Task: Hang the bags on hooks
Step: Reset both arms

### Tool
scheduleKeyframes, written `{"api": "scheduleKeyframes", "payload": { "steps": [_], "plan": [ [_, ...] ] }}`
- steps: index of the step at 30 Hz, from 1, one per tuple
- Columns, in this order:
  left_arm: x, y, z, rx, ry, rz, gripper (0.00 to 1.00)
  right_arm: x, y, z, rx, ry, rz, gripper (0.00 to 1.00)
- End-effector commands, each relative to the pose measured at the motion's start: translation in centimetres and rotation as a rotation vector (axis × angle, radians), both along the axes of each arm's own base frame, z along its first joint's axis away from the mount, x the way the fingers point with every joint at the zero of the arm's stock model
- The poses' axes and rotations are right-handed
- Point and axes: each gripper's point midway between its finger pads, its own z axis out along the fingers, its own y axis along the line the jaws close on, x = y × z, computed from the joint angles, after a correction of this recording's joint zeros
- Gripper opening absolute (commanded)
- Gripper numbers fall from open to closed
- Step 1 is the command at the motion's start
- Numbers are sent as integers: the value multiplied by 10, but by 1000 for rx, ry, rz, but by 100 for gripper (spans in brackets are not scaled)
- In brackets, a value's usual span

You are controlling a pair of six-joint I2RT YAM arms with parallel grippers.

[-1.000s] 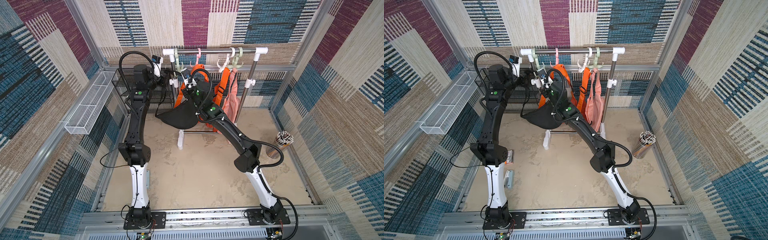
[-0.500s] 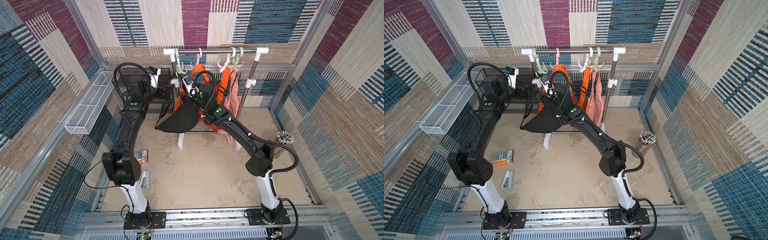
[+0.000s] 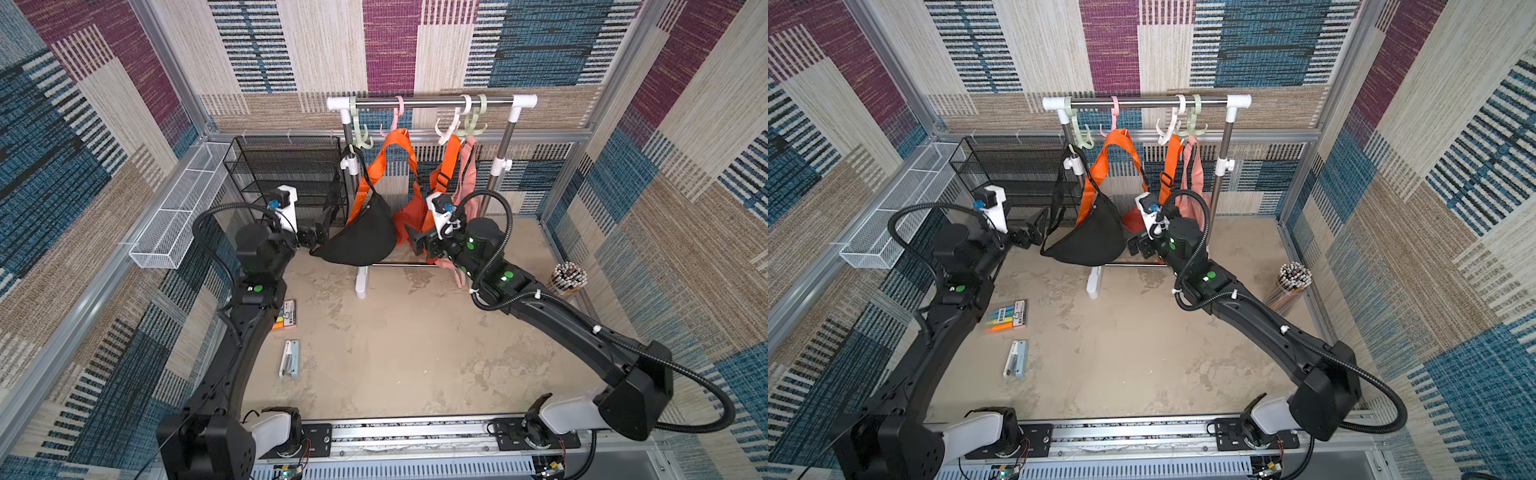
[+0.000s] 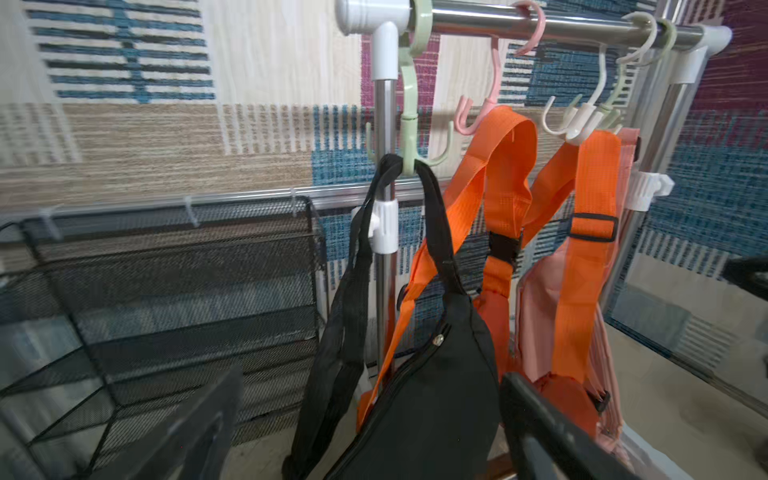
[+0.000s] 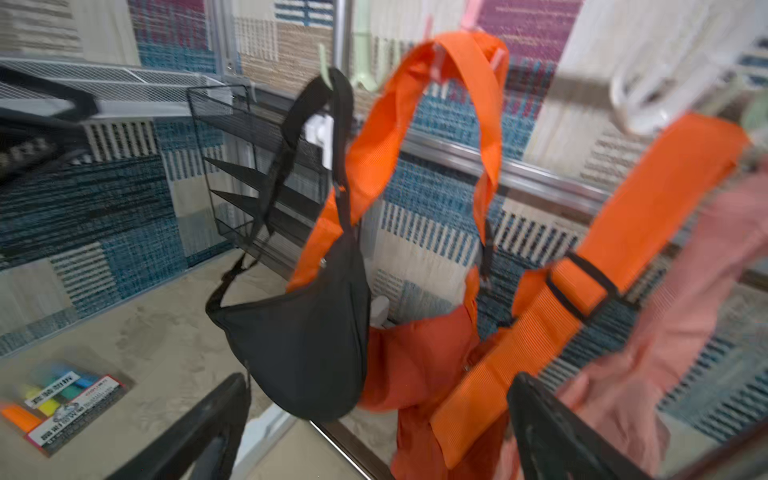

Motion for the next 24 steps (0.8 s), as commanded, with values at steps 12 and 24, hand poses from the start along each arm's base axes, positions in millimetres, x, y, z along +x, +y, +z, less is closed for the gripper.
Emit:
{"api": "scheduleKeyframes", "payload": {
  "steps": [12,24],
  "plan": [
    [-91,80,-244,-15,306,448,99,-12,-169,-147,90,66,-508,100],
    [-46,72,-255,31,295,391,99,-11,-242,-204,122,-23,-599,100]
  ]
}}
